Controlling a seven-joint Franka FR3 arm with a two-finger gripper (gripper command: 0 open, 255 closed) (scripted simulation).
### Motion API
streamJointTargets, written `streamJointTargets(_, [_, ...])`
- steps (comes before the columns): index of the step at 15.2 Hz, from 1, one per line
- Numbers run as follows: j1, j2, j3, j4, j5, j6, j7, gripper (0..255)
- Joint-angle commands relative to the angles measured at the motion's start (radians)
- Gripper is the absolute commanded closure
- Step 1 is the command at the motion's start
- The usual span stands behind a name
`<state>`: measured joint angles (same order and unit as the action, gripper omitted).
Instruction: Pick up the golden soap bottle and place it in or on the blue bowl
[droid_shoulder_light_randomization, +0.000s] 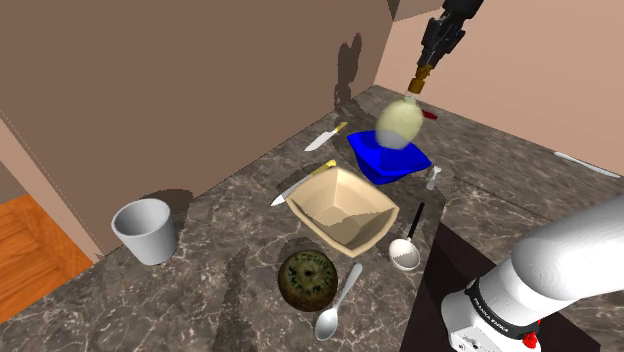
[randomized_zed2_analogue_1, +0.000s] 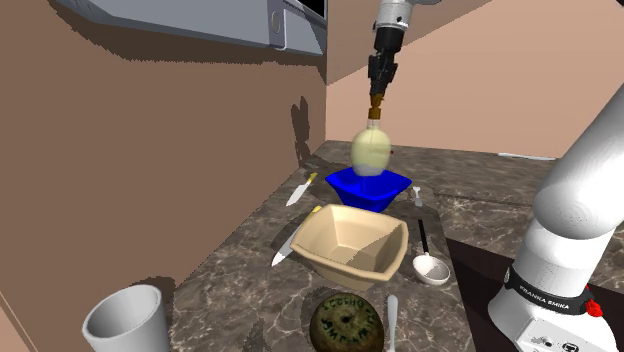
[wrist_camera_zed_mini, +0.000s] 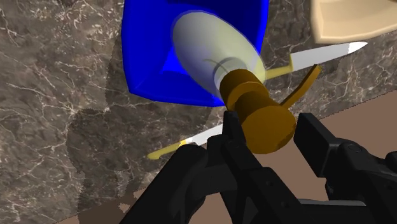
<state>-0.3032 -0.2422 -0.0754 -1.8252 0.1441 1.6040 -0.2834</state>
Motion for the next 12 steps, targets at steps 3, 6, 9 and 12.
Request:
streamJointTargets(3, [0.0, -0.011, 0.001, -0.062, 0.0, 0.053, -0.007, 255])
streamJointTargets(6, [0.0, -0.017, 0.002, -0.109, 0.0, 0.093, -0.012, 255])
streamJointTargets(9, [-0.001, -0.02, 0.002, -0.139, 0.001, 0.12, -0.015, 255])
streamJointTargets(12, [-0.001, -0.02, 0.002, -0.139, 0.001, 0.12, -0.015, 255])
